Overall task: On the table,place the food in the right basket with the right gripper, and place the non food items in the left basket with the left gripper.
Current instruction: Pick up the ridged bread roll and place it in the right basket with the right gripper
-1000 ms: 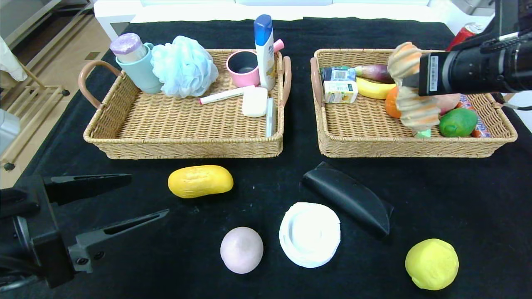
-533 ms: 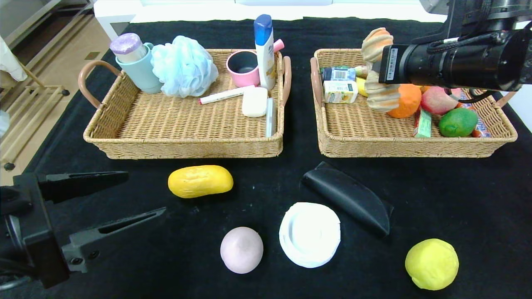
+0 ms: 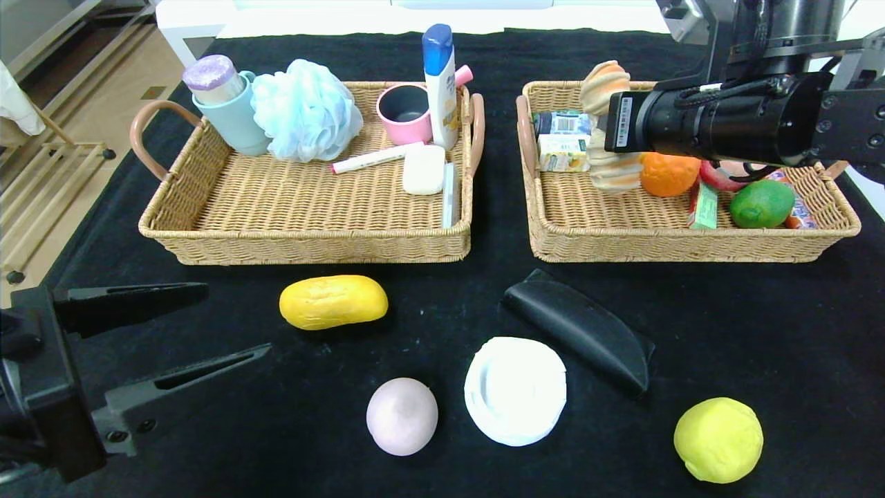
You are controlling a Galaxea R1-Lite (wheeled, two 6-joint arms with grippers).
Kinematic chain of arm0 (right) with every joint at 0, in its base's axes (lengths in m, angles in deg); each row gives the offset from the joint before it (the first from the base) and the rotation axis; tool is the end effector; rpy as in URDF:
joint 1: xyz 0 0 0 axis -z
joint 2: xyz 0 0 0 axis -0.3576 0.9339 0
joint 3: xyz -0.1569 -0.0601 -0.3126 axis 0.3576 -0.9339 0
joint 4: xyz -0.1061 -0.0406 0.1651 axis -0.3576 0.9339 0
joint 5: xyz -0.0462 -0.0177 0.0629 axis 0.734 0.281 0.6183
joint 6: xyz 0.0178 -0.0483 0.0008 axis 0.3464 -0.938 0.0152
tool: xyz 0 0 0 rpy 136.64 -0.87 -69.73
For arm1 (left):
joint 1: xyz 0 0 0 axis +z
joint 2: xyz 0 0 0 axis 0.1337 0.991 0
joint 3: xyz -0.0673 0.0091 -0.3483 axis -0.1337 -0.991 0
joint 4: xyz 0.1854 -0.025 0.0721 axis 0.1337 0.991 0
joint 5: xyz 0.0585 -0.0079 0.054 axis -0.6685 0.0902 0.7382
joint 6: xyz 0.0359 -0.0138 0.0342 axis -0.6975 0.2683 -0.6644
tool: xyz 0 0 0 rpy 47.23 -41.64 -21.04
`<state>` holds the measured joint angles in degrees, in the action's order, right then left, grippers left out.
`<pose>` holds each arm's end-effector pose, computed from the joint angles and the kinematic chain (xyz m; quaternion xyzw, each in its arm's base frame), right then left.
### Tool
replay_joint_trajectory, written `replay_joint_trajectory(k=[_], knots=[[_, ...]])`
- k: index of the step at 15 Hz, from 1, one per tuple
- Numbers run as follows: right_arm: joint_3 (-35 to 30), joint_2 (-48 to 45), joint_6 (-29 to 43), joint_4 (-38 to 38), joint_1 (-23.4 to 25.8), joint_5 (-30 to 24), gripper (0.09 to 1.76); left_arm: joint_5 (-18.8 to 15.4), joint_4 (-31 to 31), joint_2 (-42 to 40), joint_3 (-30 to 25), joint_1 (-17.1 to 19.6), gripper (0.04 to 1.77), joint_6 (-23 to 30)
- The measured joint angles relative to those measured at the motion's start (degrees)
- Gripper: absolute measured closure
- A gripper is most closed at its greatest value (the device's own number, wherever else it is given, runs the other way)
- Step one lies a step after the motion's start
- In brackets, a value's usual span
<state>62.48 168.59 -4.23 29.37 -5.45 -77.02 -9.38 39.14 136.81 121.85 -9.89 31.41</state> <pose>0.3830 0.1783 0.3865 0.0155 0.0647 0.1239 0.9901 0.1249 -0.0574 0.2958 0.0549 0.0827 -0.3203 0.9421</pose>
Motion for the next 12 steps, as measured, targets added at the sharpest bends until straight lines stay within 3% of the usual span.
replay_joint_trajectory(k=[5, 12], knots=[[-0.04, 0.41, 0.01, -0.01, 0.3, 0.02, 0.9, 0.01, 0.0, 0.0, 0.0, 0.0, 0.09, -0.05], [0.07, 0.11, -0.22, 2.22, 0.09, 0.13, 0.45, -0.07, 0.01, 0.04, -0.09, 0.0, 0.09, -0.05]])
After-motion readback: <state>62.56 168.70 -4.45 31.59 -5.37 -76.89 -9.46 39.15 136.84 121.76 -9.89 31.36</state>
